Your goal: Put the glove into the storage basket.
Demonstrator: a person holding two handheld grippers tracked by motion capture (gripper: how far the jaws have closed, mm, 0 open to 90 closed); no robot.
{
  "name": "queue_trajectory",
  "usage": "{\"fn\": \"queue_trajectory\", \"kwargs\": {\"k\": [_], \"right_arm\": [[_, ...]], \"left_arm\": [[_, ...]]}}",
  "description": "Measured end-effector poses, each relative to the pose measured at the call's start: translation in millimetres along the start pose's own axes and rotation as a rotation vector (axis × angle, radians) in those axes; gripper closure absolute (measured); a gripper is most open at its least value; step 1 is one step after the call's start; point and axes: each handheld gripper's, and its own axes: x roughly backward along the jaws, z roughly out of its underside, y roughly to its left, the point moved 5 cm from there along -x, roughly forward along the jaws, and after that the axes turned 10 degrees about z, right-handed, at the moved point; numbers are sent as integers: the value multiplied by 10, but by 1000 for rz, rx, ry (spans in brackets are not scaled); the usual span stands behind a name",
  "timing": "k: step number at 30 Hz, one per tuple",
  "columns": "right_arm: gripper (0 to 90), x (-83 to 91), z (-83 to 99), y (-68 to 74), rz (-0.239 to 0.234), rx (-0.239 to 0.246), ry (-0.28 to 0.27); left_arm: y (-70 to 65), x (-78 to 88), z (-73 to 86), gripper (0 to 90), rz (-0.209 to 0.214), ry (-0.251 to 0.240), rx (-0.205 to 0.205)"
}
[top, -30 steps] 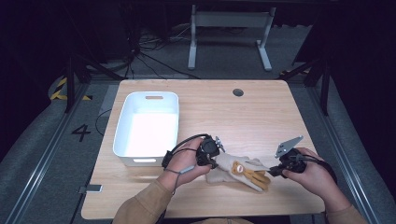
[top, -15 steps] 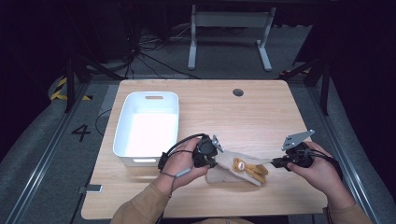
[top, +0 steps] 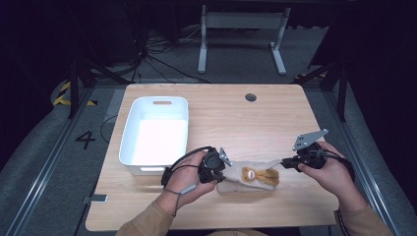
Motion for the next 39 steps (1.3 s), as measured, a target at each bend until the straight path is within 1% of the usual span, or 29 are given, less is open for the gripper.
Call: {"fn": "queue_trajectory", "kwargs": {"k": [3, 6, 7, 9, 12, 15, 20, 22, 23, 26, 30, 32, 34, 37, 38, 39], "right_arm": [[884, -19, -25, -9, 3, -4, -3], [884, -50, -33, -16, -5, -4, 5], [884, -64, -35, -16, -5, -5, 5], [884, -92, -32, -20, -7, -1, 11], [883, -151, -16, -26, -9, -2, 22], [883, -222, 11, -24, -16, -2, 40], [883, -307, 37, -38, -12, -10, 45], [882, -337, 52, -41, -14, -12, 51], [882, -353, 58, -41, -17, -13, 53], [882, -403, 72, -41, -19, -15, 61], [881, -464, 100, -44, -28, -28, 75], [879, -499, 118, -45, -36, -29, 85], [875, -516, 127, -37, -44, -33, 95], [835, -535, 141, -26, -56, -31, 114], [801, -543, 151, -27, -53, -21, 124], [777, -549, 157, -39, -39, -9, 124]], "left_arm": [[-12, -34, 23, 880, 11, 9, 7], [-19, -86, 47, 880, 23, 25, 11], [-22, -109, 57, 879, 26, 35, 18], [-11, -170, 71, 880, 39, 52, 19], [12, -273, 101, 879, 57, 94, 28], [26, -314, 112, 878, 61, 109, 30], [20, -337, 115, 878, 68, 125, 23], [12, -344, 122, 878, 71, 142, 23], [8, -354, 122, 878, 77, 143, 18], [-3, -359, 123, 878, 70, 159, 10], [-21, -359, 124, 877, 66, 167, 11], [-14, -384, 137, 875, 73, 190, 2], [-17, -408, 149, 874, 88, 206, 8], [-14, -409, 153, 869, 105, 200, 22], [-13, -404, 156, 867, 110, 197, 26], [-11, -397, 158, 863, 116, 199, 29]]}}
